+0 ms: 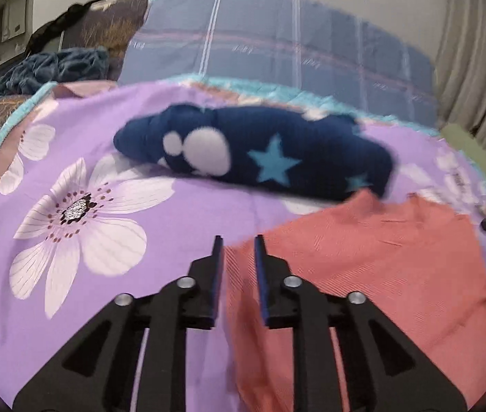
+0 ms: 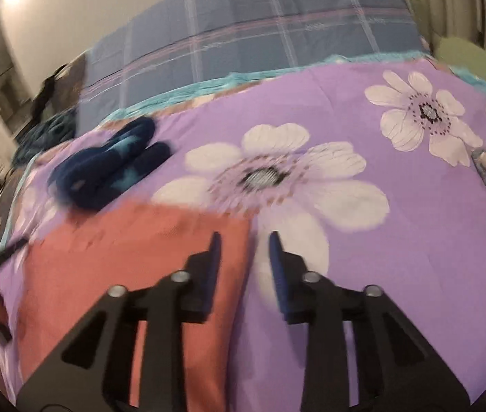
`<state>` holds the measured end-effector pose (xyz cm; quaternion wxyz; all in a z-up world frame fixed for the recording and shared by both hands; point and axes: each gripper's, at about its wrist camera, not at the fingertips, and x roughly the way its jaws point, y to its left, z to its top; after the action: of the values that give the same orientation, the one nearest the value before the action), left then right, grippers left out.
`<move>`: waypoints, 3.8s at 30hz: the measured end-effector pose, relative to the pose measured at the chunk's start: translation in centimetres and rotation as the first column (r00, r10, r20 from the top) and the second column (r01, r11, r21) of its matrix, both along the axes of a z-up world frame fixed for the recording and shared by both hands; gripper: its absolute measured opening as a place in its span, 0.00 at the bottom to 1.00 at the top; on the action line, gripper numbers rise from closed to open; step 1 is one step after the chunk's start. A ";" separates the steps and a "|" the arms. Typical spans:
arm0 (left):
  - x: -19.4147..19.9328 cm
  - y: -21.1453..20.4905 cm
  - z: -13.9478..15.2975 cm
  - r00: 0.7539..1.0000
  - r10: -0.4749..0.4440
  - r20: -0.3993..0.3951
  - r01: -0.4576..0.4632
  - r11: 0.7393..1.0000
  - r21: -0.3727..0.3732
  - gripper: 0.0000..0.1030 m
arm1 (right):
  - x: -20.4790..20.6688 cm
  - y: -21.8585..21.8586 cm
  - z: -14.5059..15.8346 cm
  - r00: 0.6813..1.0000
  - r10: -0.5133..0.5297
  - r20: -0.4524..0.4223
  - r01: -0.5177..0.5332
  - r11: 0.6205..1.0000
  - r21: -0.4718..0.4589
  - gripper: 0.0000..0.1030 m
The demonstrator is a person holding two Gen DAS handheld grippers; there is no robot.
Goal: Fold small clothes
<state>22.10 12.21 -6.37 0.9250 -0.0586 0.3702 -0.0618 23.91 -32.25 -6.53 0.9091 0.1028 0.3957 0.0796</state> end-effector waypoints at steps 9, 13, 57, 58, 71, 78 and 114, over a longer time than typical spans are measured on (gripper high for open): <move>-8.2 -4.5 -5.8 0.985 -0.142 -0.094 0.160 0.960 0.231 0.50 | -9.0 2.8 -5.0 0.995 0.058 -0.084 -0.070 0.987 -0.148 0.11; -8.8 -3.8 -5.0 0.991 -0.075 -0.108 0.099 0.965 0.243 0.58 | -9.3 2.8 -4.5 0.997 0.036 -0.061 -0.045 0.988 -0.145 0.12; -36.1 -0.4 -3.4 0.972 -0.219 -0.082 0.201 0.963 -0.181 0.02 | -36.8 -2.2 -5.2 0.974 0.184 -0.130 -0.114 0.900 0.420 0.04; -36.3 0.1 -3.1 0.975 -0.208 -0.080 0.193 0.967 -0.168 0.02 | -37.1 -2.7 -4.5 0.982 0.156 -0.110 -0.102 0.915 0.390 0.04; -37.6 1.5 -5.5 0.960 -0.231 -0.157 0.178 0.940 -0.292 0.45 | -37.2 -4.8 -6.1 0.961 0.221 -0.164 -0.115 0.863 0.491 0.36; -37.0 -0.4 -6.3 0.950 -0.287 -0.124 0.232 0.914 -0.333 0.53 | -34.9 -2.2 -6.5 0.933 0.311 -0.183 -0.195 0.860 0.471 0.42; -35.1 -2.4 7.3 0.948 -0.260 0.182 0.291 0.942 -0.166 0.02 | -36.8 -2.9 8.5 0.971 0.034 0.235 -0.092 0.967 0.237 0.04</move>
<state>-13.04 9.77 0.92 0.9237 -0.0892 0.2928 -0.2305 -12.92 -35.11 1.99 0.9259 0.1923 0.2782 0.1685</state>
